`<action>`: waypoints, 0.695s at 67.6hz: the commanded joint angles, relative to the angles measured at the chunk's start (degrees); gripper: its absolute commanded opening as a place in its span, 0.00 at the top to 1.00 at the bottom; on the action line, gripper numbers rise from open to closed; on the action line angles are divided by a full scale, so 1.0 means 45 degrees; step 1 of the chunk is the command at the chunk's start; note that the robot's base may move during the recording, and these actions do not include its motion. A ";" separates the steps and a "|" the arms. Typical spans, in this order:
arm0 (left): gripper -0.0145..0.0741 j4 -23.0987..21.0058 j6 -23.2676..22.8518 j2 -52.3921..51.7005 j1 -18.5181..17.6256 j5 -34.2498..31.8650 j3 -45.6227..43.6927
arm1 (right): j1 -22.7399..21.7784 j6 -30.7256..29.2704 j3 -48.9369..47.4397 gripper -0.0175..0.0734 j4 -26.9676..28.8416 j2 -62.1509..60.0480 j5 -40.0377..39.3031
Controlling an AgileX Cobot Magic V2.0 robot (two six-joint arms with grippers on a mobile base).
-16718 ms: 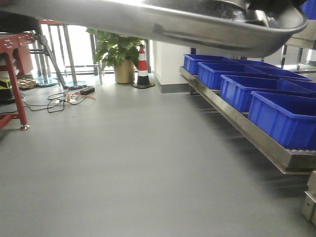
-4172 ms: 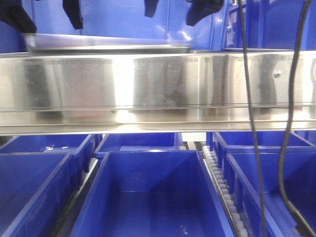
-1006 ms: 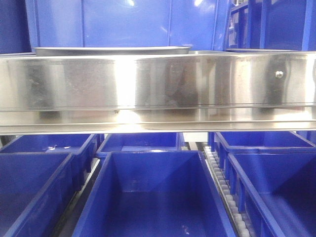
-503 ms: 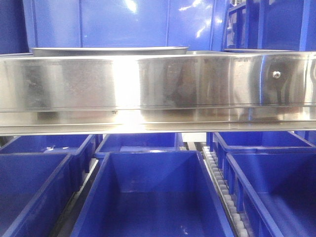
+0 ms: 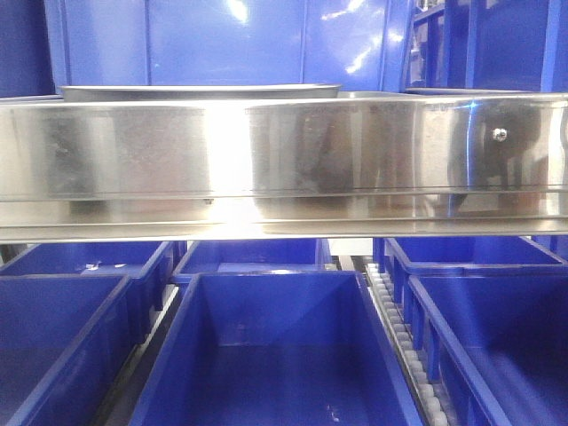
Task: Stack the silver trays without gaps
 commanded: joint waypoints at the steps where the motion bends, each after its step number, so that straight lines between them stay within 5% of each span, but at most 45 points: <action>1: 0.82 0.0040 0.0003 -0.0065 -0.0074 -0.0233 0.0007 | -0.0018 0.0017 -0.0014 0.83 0.0021 -0.0109 -0.0098; 47: 0.82 0.0117 0.0003 -0.0217 0.0090 -0.0078 0.0007 | -0.0018 0.0017 -0.0014 0.83 0.0021 -0.0109 -0.0101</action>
